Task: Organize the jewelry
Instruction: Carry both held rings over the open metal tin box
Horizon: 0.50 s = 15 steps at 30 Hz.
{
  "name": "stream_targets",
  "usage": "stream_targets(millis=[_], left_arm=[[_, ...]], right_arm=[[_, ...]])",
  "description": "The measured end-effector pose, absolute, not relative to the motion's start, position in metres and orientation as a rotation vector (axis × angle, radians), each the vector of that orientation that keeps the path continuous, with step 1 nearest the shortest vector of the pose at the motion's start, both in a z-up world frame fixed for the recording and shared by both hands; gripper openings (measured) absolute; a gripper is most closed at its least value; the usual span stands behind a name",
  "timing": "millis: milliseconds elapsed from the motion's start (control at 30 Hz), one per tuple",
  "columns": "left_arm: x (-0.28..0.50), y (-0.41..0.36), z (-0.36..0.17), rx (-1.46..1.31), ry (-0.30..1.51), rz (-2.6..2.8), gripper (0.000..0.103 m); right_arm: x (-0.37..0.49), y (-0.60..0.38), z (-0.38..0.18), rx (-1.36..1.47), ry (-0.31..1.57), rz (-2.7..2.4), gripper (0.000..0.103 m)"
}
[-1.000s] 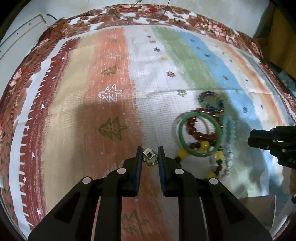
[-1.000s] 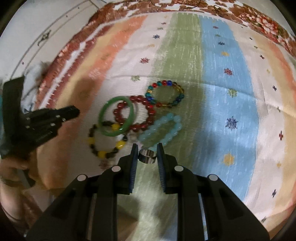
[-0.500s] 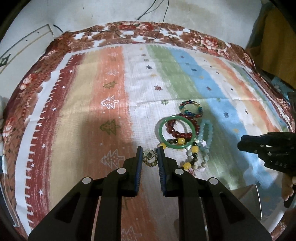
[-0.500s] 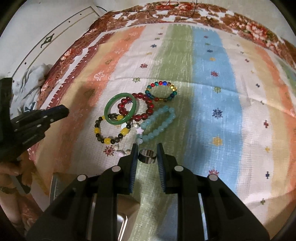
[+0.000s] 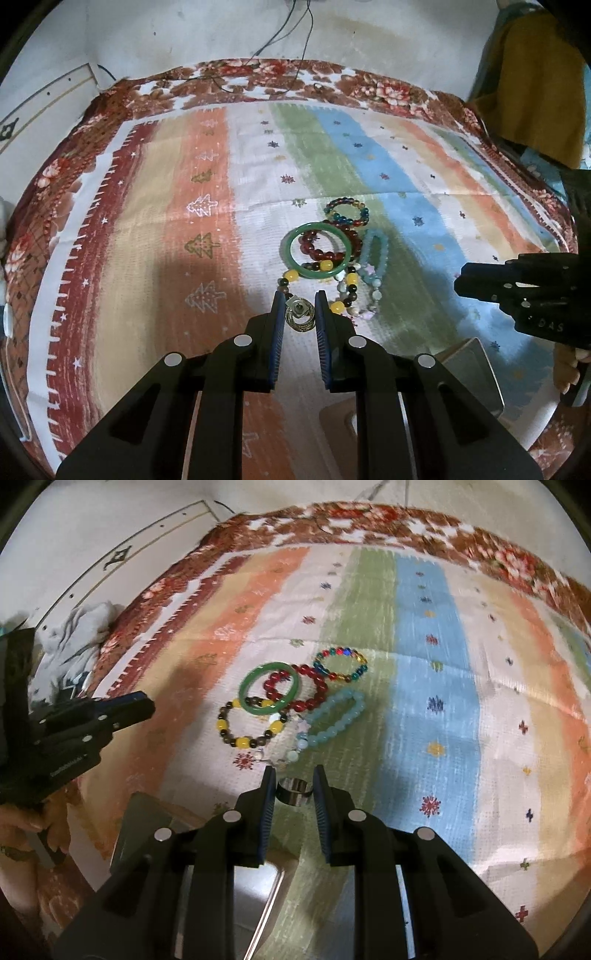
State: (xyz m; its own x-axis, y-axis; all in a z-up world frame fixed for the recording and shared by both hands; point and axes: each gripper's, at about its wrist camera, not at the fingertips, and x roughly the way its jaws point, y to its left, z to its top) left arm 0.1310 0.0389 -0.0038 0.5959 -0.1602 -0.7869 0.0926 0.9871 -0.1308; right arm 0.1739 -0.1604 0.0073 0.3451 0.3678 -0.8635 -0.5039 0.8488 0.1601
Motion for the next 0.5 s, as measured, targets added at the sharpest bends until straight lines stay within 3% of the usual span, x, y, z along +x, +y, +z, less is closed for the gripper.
stream_targets(millis=[500], left_arm=[[0.083, 0.022, 0.005, -0.095, 0.876, -0.220, 0.016]], right_arm=[[0.139, -0.156, 0.024, -0.122, 0.993, 0.687, 0.022]])
